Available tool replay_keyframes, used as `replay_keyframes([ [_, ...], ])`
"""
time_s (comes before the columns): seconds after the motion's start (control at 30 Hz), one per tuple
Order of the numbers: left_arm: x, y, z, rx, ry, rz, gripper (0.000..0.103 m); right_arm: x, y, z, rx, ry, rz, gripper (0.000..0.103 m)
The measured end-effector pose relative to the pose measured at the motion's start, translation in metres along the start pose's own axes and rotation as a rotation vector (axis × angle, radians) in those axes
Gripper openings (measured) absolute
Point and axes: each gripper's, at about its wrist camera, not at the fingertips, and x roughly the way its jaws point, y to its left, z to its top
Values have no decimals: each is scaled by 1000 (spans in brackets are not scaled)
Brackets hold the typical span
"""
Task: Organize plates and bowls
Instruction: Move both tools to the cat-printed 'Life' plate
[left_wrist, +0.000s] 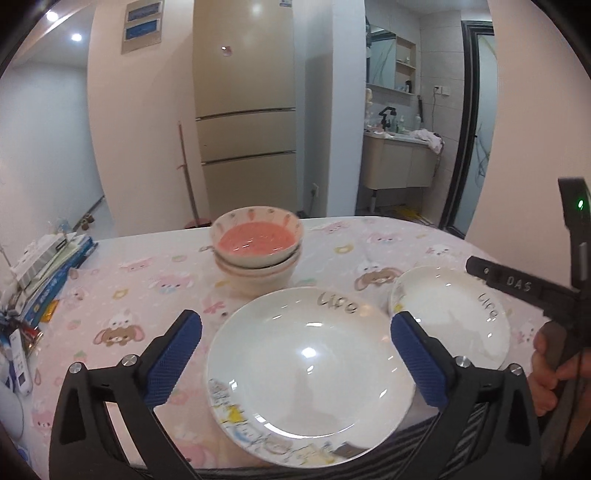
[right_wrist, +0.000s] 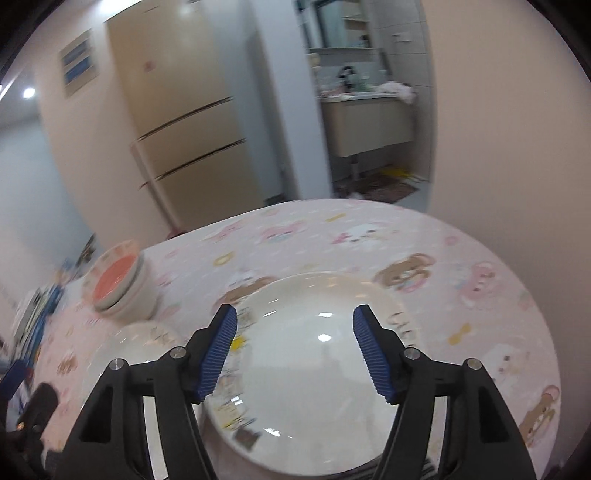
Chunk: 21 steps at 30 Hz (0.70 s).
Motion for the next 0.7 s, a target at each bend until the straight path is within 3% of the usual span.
replay_keyframes([
  [0.1, 18, -14, 16, -22, 62, -55, 102, 7, -19, 5, 57, 2, -60, 68],
  [0.3, 62, -53, 51, -20, 164, -131, 102, 20, -51, 8, 143, 74, -70, 68],
  [0.4, 81, -74, 62, 36, 188, -123, 102, 26, -66, 7, 213, 111, -36, 68],
  [0.53, 108, -80, 63, 14, 245, -113, 102, 36, -82, 3, 286, 160, -23, 68],
  [0.7, 144, -91, 54, 18, 343, -147, 95, 26, -94, 5, 331, 99, -95, 68],
])
